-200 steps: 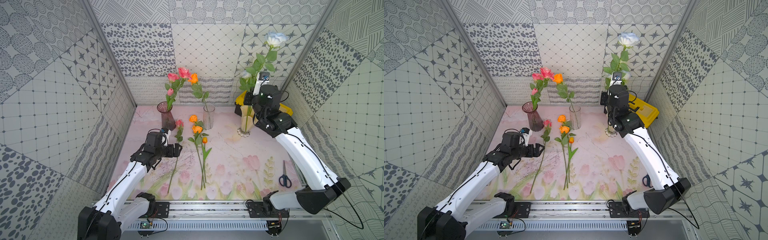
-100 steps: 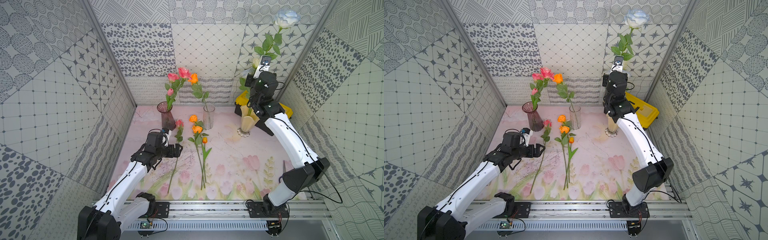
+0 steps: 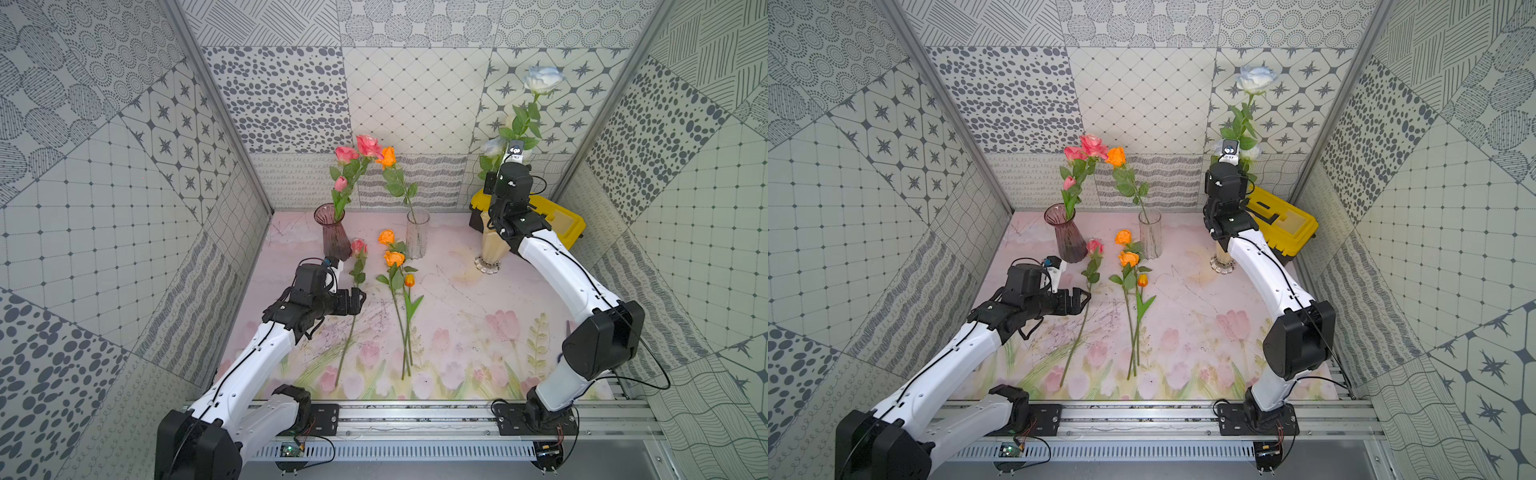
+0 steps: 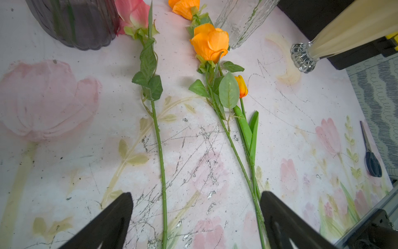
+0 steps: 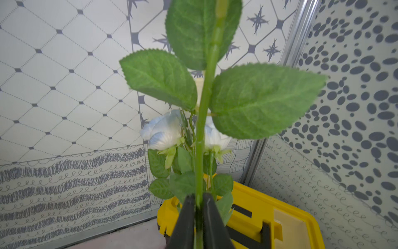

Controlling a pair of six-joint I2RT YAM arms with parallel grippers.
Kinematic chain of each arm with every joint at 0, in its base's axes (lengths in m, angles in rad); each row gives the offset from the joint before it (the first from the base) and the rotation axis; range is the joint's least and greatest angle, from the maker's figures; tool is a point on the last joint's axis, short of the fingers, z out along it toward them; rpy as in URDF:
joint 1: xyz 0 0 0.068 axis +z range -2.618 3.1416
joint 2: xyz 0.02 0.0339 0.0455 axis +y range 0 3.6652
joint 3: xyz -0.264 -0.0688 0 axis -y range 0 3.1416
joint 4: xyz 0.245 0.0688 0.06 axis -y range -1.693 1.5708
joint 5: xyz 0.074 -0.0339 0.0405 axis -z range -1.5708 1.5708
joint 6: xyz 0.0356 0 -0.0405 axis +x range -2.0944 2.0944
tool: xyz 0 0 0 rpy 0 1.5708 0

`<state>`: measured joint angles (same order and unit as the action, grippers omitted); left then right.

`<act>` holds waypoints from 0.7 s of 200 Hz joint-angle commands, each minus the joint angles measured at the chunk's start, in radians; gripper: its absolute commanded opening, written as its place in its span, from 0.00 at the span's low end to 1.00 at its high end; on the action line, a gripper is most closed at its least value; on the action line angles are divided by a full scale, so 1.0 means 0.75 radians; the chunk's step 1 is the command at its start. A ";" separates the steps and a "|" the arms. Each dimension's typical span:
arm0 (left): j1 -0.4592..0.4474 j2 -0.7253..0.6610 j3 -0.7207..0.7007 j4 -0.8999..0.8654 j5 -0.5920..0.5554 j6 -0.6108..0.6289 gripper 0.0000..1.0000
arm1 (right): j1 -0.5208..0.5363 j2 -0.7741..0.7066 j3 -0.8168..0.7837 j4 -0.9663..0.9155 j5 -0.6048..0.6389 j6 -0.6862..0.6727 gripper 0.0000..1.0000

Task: Arrange the flowers in different vases according to their variety
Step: Insert the flower into the vase.

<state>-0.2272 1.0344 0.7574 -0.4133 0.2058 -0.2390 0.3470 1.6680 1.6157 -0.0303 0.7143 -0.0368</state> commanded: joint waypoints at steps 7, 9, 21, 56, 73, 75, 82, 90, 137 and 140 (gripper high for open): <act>-0.006 0.009 0.003 -0.012 -0.002 -0.002 0.97 | -0.001 -0.105 -0.048 -0.002 0.038 0.078 0.59; -0.008 0.010 0.003 -0.014 -0.005 -0.002 0.97 | -0.001 -0.110 -0.051 -0.008 0.039 0.082 0.60; -0.011 0.012 0.007 -0.024 -0.020 0.000 0.97 | 0.002 -0.139 -0.068 -0.041 0.035 0.107 0.66; -0.022 0.038 0.017 -0.072 -0.070 0.002 0.97 | 0.023 -0.235 -0.125 -0.165 -0.020 0.191 0.72; -0.024 0.055 0.028 -0.105 -0.102 0.001 0.96 | 0.045 -0.285 -0.164 -0.216 -0.067 0.218 0.73; -0.024 0.059 0.028 -0.110 -0.105 0.001 0.96 | 0.047 -0.290 -0.169 -0.222 -0.072 0.224 0.73; -0.026 0.069 0.031 -0.118 -0.120 0.002 0.96 | 0.056 -0.309 -0.182 -0.249 -0.092 0.243 0.73; -0.028 0.081 0.036 -0.133 -0.134 0.000 0.95 | 0.064 -0.331 -0.192 -0.288 -0.113 0.271 0.73; -0.043 0.183 0.077 -0.195 -0.209 0.004 0.90 | 0.131 -0.475 -0.304 -0.473 -0.250 0.423 0.73; -0.044 0.192 0.081 -0.199 -0.212 0.004 0.90 | 0.137 -0.485 -0.316 -0.479 -0.258 0.431 0.73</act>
<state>-0.2520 1.1278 0.7864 -0.4911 0.1192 -0.2386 0.4259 1.3628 1.4288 -0.3096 0.5964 0.1970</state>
